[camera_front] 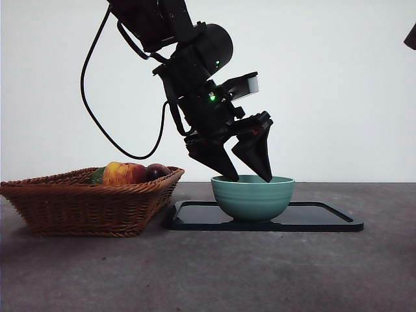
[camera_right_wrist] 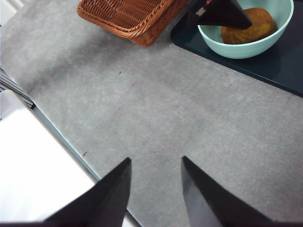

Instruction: Pick up the wifruite, put it on the bowl, pick up the plate, put it on desk

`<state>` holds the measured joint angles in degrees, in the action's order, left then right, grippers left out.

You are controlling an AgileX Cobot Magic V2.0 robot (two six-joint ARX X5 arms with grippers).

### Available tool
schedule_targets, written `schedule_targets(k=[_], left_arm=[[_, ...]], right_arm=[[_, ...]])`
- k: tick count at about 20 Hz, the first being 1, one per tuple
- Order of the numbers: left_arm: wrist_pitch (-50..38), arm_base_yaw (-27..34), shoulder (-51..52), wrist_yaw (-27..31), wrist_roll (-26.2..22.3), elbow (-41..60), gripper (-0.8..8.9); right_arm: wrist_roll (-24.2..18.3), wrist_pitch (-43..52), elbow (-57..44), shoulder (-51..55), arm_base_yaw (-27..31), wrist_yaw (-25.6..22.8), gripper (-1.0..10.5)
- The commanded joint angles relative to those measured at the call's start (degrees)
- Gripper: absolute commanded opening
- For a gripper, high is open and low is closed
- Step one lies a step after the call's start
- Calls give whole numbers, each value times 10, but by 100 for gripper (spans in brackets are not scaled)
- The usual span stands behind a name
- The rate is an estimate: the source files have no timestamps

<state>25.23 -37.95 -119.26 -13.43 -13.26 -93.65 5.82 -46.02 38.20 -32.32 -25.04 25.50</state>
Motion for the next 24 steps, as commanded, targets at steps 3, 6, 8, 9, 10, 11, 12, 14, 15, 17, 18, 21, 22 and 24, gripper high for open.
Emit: schedule_targets(k=[3, 6, 8, 9, 10, 11, 12, 14, 15, 17, 18, 21, 22, 24], left_arm=[[-8, -7, -18, 0, -11, -17, 402], [-8, -8, -19, 0, -11, -17, 402], [-8, -10, -19, 0, -10, -17, 402], [-8, -11, -19, -1, -11, -17, 402], [-8, -12, -19, -1, -10, -17, 402], [-7, -13, -19, -1, -10, -17, 402], [-7, -16, -22, -1, -10, -17, 402], [-6, -17, -27, -1, -10, -17, 402], [-7, -18, -30, -1, -10, -17, 402], [-5, -19, -36, -1, -10, -17, 402], [-3, -19, -38, -1, -10, -17, 402], [-7, -20, -41, -1, -10, -17, 398], [-9, -21, -41, -1, -10, -17, 369], [-9, -21, -41, -1, -10, -17, 254]], right_arm=[[-1, 5, 5, -2, -3, 0, 169], [-1, 5, 5, -2, -3, 0, 169], [-1, 5, 5, -2, -3, 0, 169], [-1, 5, 5, -2, -3, 0, 169], [-1, 5, 5, -2, -3, 0, 169], [-1, 5, 5, -2, -3, 0, 169], [-1, 5, 5, -2, -3, 0, 169], [-1, 5, 5, -2, -3, 0, 169], [-1, 5, 5, -2, -3, 0, 169], [-1, 5, 5, -1, -3, 0, 169], [-1, 5, 5, -2, -3, 0, 169], [-1, 5, 5, -2, -3, 0, 169], [-1, 5, 5, -1, -3, 0, 169], [-1, 5, 5, -2, -3, 0, 169]])
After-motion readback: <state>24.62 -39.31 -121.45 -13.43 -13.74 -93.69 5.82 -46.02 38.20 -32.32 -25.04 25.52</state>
